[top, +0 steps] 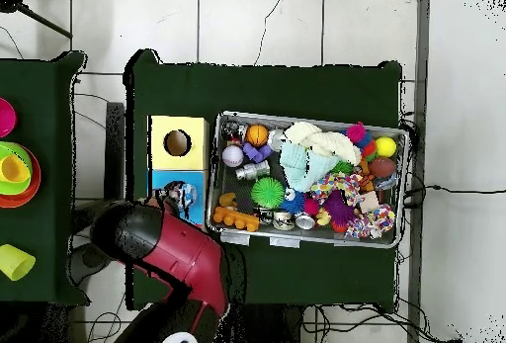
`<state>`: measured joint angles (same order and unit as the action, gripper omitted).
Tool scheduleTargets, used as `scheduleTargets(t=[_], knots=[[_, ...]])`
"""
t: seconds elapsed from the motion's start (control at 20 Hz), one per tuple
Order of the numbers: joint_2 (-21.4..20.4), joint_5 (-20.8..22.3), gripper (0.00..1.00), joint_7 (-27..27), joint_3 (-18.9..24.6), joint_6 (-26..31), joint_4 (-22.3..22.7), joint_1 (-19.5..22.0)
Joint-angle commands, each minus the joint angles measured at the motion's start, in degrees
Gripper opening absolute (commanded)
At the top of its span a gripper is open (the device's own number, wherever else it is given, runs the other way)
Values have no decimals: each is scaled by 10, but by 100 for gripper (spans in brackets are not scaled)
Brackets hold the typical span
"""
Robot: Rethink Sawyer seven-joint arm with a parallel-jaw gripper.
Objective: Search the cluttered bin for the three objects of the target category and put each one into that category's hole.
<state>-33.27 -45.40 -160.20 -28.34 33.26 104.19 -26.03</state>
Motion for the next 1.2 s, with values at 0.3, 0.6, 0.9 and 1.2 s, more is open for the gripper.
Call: scheduleTargets(t=[0.3, 0.6, 0.9, 1.2], knots=[[53, -46, 0, -146, 78, -83, -8, 3], [61, -51, 0, -152, 80, -95, -9, -2], [64, -49, 0, -148, 79, -98, -7, -2], [69, -39, 0, -144, 70, -84, -12, -5]])
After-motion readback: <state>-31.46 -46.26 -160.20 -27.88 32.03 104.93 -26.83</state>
